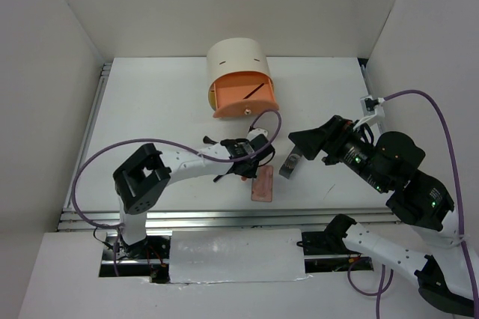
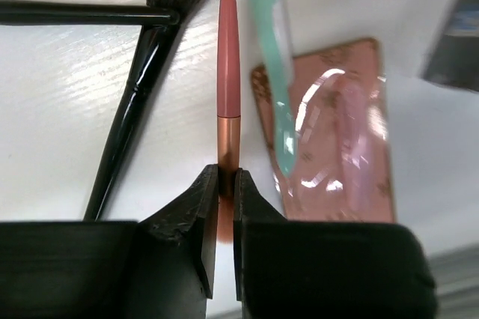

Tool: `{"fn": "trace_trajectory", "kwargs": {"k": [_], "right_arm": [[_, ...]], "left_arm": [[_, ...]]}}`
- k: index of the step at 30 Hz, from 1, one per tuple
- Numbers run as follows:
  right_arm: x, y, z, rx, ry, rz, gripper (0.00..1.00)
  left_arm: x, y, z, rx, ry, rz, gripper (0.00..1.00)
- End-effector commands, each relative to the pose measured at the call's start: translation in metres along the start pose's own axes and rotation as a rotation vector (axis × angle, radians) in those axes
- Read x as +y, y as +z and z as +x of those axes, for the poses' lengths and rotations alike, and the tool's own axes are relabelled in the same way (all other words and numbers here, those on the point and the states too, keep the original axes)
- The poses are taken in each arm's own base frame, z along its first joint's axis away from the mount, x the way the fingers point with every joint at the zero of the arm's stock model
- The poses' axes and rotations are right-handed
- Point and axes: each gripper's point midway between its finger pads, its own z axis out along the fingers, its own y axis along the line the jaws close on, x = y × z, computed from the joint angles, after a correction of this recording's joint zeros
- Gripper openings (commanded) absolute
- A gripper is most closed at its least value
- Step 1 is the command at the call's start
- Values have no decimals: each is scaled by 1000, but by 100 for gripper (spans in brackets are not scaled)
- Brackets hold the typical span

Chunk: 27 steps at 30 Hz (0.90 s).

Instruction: Organize the makeup

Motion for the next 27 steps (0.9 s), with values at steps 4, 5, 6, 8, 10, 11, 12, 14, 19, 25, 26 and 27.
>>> {"fn": "trace_trajectory", "kwargs": {"k": [4,5,6,8,10,11,12,14,19,25,26,27], "right_arm": [[20,-6,-22,-62,2,-60,97],[19,-6,-23,-65,2,-57,97],[20,-7,-24,-68,1,-58,97],[21,-7,-28,-80,-2,-56,97],[23,-9,-33,-91,-11,-57,97],[22,-9,-37,-105,-12,-46,97],[26,-13,-44,-123,-18,-52,97],[27,-14,-51,-145,-24,-44,97],[35,-14,-62,-174,-33,-57,97],[37,-9,-55,-151,-23,-78,97],[36,-8,-53,-147,-19,-76,97],[35,-10,-52,-148,-17,-79,97]], "left_arm": [[-17,-72,-40,-159,19,118,0],[-20,-79,-43,-174,33,146,0],[-25,-96,-47,-200,71,198,0],[-33,-128,-58,-268,135,283,0],[-39,-154,-65,-315,176,348,0],[-36,-179,-78,-383,193,378,0],[-32,-194,-88,-427,192,377,0],[-19,-232,-113,-538,186,360,0],[18,-276,-169,-770,216,176,0],[64,-234,-228,-755,249,77,0],[69,-228,-233,-740,254,74,0],[70,-220,-244,-731,263,69,0]]}}
